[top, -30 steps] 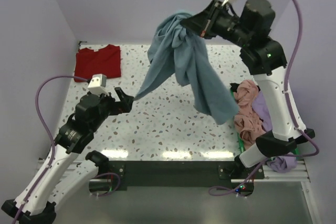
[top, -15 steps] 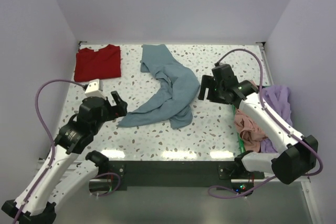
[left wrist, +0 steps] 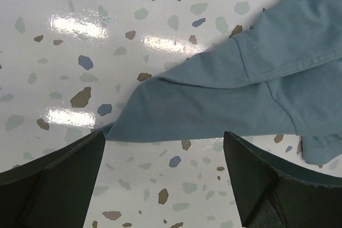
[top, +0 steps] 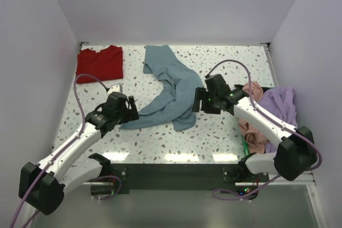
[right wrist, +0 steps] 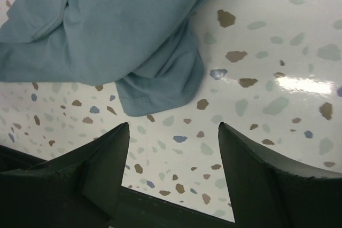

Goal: Fold and stack the t-shirts
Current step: Flatten the tshirt out

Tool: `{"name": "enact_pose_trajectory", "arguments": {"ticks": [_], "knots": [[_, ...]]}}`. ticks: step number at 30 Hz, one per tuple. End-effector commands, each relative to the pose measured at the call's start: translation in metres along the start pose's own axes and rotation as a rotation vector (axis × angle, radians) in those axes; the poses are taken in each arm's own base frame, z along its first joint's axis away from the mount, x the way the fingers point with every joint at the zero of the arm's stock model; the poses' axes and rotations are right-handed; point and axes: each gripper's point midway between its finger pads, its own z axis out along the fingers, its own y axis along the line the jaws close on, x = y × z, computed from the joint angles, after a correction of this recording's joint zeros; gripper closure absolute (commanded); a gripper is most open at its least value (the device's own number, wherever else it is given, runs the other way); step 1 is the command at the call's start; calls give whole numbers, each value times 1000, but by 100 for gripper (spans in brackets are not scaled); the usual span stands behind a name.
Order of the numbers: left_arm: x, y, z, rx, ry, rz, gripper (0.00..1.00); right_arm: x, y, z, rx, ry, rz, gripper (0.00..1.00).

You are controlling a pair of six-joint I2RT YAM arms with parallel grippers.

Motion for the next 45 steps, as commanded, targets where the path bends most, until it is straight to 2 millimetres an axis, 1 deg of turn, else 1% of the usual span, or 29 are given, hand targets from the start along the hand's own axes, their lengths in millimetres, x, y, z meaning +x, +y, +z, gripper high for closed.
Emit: {"name": "enact_pose_trajectory", "arguments": {"ticks": [1,3,4,5,6,7,8,9,10,11,13,14,15,17,18,19,20,23,25,27,28,30,32,33,34,37,39,42,45], "knots": [[-10,-10,11,63,-34,-83,2,-8,41,15,-124,-5,9,29],[-8,-12,11,97,-32,-102,2,-6,58,22,-151,12,-6,27],[-12,-12,11,114,-35,-118,2,-2,63,34,-145,38,-12,26],[-12,-11,11,119,-32,-121,2,-3,79,34,-174,40,-32,26],[-13,-10,12,119,-31,-117,2,-3,89,38,-192,41,-37,26],[-15,-7,12,118,-30,-121,2,4,91,54,-171,74,-45,26],[-16,-8,11,126,-28,-122,2,2,105,56,-189,70,-60,26],[-15,-7,10,124,-27,-119,2,4,109,65,-183,79,-61,26],[-16,-5,8,123,-31,-121,2,12,110,80,-159,110,-71,26],[-17,-5,7,125,-35,-121,2,6,117,85,-159,102,-72,26],[-18,-3,2,124,-45,-125,2,6,116,98,-124,114,-77,28],[-18,-1,1,121,-51,-129,2,8,115,111,-103,133,-82,31],[-17,-1,0,121,-53,-129,2,9,112,115,-85,146,-97,46],[-17,3,-2,114,-64,-133,2,10,109,122,-59,158,-113,63],[-16,4,-3,110,-64,-129,2,12,105,121,-46,169,-128,86],[-15,6,-2,107,-63,-130,2,14,102,119,-37,172,-130,95],[-14,6,-2,108,-63,-121,2,12,102,113,-43,160,-131,100],[-16,8,1,99,-70,-74,6,18,92,103,-30,158,-127,100],[-15,18,5,34,-56,-61,7,18,87,93,-16,152,-124,100],[-14,15,9,40,-37,-34,11,13,83,91,13,135,-128,100],[-8,13,13,43,-1,-23,12,6,87,89,12,118,-127,100],[4,9,20,37,54,2,14,-2,87,89,31,116,-122,100],[12,2,23,60,80,26,16,-19,95,91,28,97,-109,100],[18,-3,26,84,92,39,17,-22,96,91,32,97,-108,100],[25,-10,26,126,115,42,17,-32,102,91,23,79,-101,100],[39,-21,27,205,144,6,18,-42,110,94,20,72,-104,100],[46,-17,27,191,163,-20,23,-42,111,96,25,81,-105,100],[45,-2,23,95,145,-32,24,-46,113,98,25,75,-100,100],[46,-4,20,110,143,-40,25,-50,113,101,25,74,-90,100]]}}
